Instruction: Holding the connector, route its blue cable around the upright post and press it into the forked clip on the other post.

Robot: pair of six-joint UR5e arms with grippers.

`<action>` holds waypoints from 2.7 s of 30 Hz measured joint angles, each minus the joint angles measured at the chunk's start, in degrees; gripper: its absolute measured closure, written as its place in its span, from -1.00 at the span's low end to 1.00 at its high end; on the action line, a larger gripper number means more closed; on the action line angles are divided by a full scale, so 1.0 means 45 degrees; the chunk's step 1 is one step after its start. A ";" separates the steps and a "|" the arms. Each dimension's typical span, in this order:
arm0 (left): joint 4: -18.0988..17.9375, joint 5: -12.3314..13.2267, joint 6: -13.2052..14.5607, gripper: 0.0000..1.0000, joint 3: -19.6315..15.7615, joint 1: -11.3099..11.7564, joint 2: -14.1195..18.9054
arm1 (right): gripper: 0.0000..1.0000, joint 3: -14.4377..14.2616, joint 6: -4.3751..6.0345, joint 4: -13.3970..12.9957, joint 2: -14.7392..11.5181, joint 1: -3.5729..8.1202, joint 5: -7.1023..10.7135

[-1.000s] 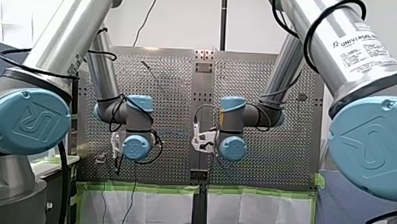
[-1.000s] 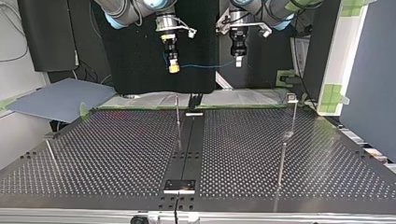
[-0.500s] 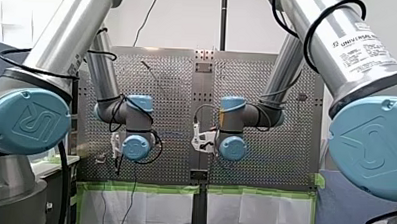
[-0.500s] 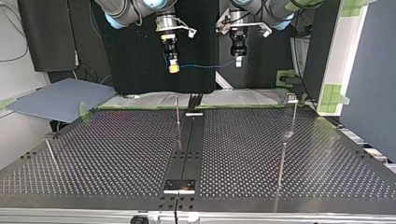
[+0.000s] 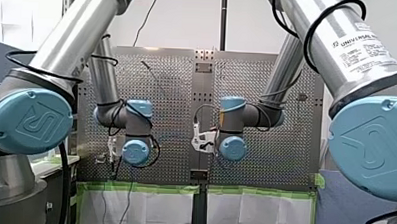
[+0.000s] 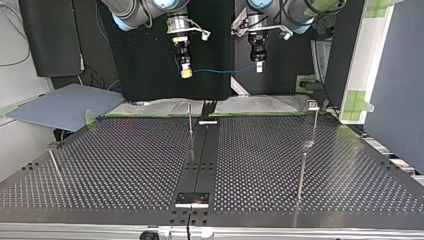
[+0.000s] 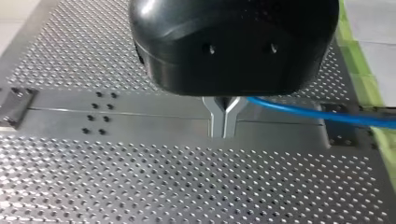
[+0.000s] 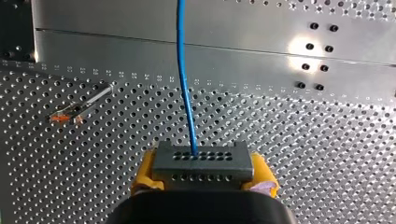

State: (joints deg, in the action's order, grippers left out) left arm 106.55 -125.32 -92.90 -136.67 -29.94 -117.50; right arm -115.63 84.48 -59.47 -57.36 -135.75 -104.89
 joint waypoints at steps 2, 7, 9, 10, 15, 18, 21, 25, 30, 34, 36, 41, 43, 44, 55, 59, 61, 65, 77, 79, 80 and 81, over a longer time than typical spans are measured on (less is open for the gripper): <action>-0.0014 -0.0019 0.0001 1.00 0.0001 0.0003 -0.0226 | 0.99 0.0000 -0.0001 0.0006 0.0001 0.0000 0.0003; -0.0022 -0.0029 0.0001 1.00 0.0005 0.0007 -0.0477 | 0.99 0.0000 0.0000 0.0010 0.0000 0.0000 0.0006; -0.0023 -0.0030 0.0001 1.00 0.0005 0.0008 -0.0502 | 0.99 0.0000 0.0000 0.0010 0.0000 -0.0001 0.0006; -0.0023 -0.0030 0.0001 1.00 0.0005 0.0008 -0.0507 | 0.99 0.0000 0.0000 0.0010 0.0001 0.0000 0.0006; -0.0023 -0.0031 0.0001 1.00 0.0005 0.0008 -0.0511 | 0.99 -0.0027 0.0026 0.0037 0.0026 -0.0026 -0.0019; -0.0023 -0.0030 0.0001 1.00 0.0005 0.0008 -0.0513 | 0.99 -0.0099 0.0199 0.0213 0.0172 -0.0202 -0.0194; -0.0023 -0.0030 0.0001 1.00 0.0005 0.0008 -0.0516 | 0.99 -0.0127 0.0420 0.0474 0.0258 -0.0466 -0.0460; -0.0023 -0.0030 0.0001 1.00 0.0005 0.0008 -0.0515 | 0.99 -0.0134 0.0526 0.0887 0.0287 -0.0720 -0.0870; -0.0023 -0.0030 0.0001 1.00 0.0005 0.0008 -0.0516 | 0.99 -0.0136 0.0544 0.1309 0.0292 -0.0774 -0.1074; -0.0023 -0.0030 0.0001 1.00 0.0005 0.0008 -0.0515 | 0.99 -0.0137 0.0547 0.1417 0.0293 -0.0779 -0.1102; -0.0023 -0.0030 0.0001 1.00 0.0005 0.0008 -0.0515 | 0.99 -0.0137 0.0547 0.1428 0.0294 -0.0780 -0.1105; -0.0031 -0.0018 0.0015 1.00 -0.0009 -0.0005 -0.0504 | 0.99 -0.0117 0.0560 0.1415 0.0318 -0.0797 -0.1108; -0.0042 0.0061 0.0081 1.00 -0.0068 -0.0082 -0.0460 | 0.99 -0.0008 0.0608 0.1358 0.0433 -0.0833 -0.1114; -0.0026 0.0144 0.0103 1.00 -0.0082 -0.0158 -0.0408 | 0.99 0.0046 0.0639 0.1354 0.0472 -0.0846 -0.1134; 0.0946 0.0738 -0.0753 1.00 0.0706 -0.0072 0.0639 | 0.99 0.0228 0.1577 0.1844 -0.0388 -0.0779 -0.0846; 0.1376 0.0406 -0.0884 1.00 0.1019 0.0123 0.1068 | 0.99 0.0480 0.1729 0.2130 -0.0775 -0.0674 -0.0606; 0.1576 0.0266 -0.0906 1.00 0.1193 0.0205 0.1261 | 0.99 0.0692 0.1749 0.2293 -0.1009 -0.0611 -0.0505; 0.2062 0.0021 -0.0917 1.00 0.1662 0.0388 0.1753 | 0.99 0.1093 0.1752 0.2566 -0.1421 -0.0474 -0.0363; 0.3275 -0.0304 -0.0902 1.00 0.2872 0.0950 0.2968 | 0.99 0.2080 0.1685 0.2956 -0.2713 -0.0098 0.0133; 0.3473 -0.0176 -0.0882 1.00 0.3032 0.1116 0.3159 | 0.99 0.2272 0.1655 0.3123 -0.2949 0.0023 0.0320; 0.3604 -0.0087 -0.0872 1.00 0.3107 0.1240 0.3291 | 0.99 0.2356 0.1635 0.3197 -0.3043 0.0062 0.0404; 0.3704 -0.0013 -0.0865 1.00 0.3147 0.1342 0.3397 | 0.99 0.2441 0.1617 0.3280 -0.3135 0.0096 0.0488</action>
State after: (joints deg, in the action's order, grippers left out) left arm 123.22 -125.38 -96.79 -122.51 -23.90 -102.22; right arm -104.64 91.76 -44.72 -71.47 -135.32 -102.69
